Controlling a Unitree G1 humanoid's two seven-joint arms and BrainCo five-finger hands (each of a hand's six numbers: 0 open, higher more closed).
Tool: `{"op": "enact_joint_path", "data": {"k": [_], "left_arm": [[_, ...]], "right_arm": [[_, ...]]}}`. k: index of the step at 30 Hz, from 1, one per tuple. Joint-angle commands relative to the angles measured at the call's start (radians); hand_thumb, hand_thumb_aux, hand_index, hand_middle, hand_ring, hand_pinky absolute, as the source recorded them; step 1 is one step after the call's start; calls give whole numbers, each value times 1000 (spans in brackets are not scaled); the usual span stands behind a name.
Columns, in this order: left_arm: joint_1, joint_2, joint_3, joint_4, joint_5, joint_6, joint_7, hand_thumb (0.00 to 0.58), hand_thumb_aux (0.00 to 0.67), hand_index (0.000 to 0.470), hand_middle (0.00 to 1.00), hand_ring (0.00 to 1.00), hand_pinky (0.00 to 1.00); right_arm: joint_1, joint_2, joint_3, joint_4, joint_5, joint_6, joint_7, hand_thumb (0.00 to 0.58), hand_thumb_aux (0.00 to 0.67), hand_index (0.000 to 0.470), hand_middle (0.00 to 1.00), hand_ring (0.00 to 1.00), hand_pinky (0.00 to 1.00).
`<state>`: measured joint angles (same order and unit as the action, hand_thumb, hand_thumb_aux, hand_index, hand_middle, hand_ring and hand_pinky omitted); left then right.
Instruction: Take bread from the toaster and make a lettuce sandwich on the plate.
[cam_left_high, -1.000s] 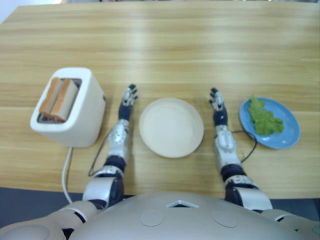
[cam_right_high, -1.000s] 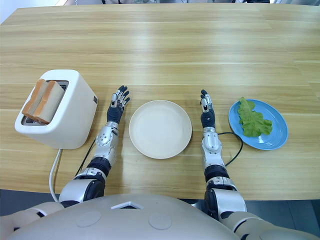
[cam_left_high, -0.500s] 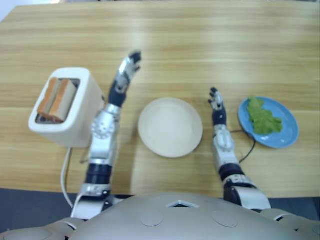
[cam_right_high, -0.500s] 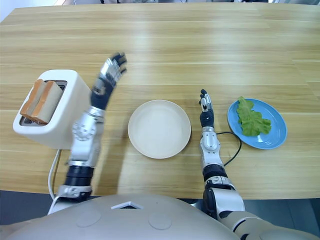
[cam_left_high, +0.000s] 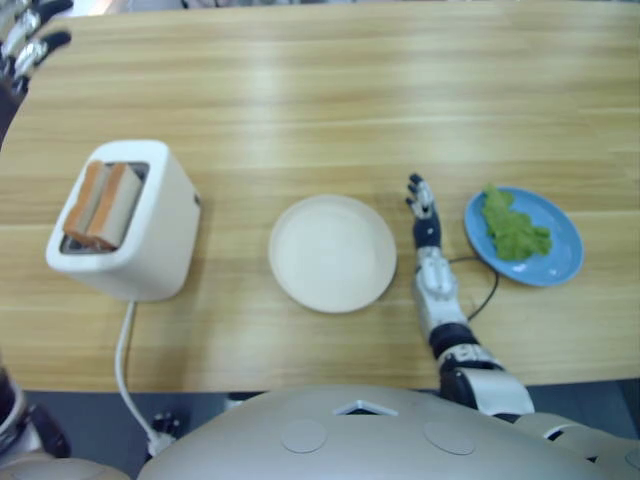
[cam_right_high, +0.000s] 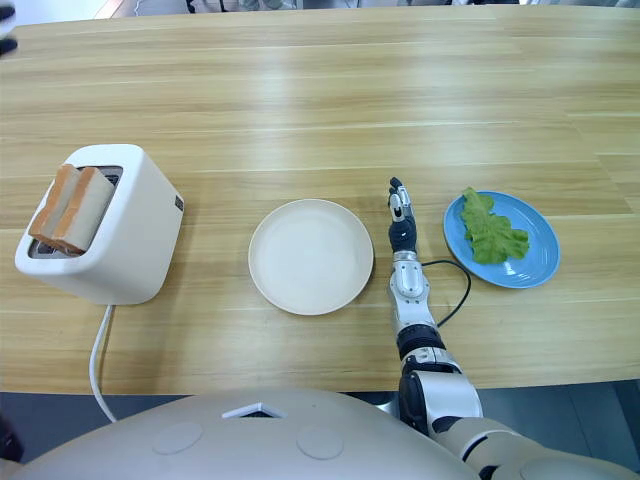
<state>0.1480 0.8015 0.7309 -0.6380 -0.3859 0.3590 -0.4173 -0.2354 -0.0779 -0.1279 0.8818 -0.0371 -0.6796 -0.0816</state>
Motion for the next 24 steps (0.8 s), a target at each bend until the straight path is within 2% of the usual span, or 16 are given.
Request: {"op": "enact_joint_path", "data": {"k": [1,5,11,24], "left_arm": [[102,60,-37,163,288,-113,19,0,0,0,0,0,0],[210,114,-106,272,574,-186,88,0,0,0,0,0,0],[219,126,-172,357,770,-196,145,0,0,0,0,0,0],[184,102,-288,461,883,-181,151,0,0,0,0,0,0]], "right_arm": [[40,-6,-8,7,12,28,-1,0,0,0,0,0,0],[43,-9,-6,-5,15,37,4,0,0,0,0,0,0],[49,-18,-5,-32,19,49,14,0,0,0,0,0,0],[77,-25,-13,-68,33,67,17,0,0,0,0,0,0]]}}
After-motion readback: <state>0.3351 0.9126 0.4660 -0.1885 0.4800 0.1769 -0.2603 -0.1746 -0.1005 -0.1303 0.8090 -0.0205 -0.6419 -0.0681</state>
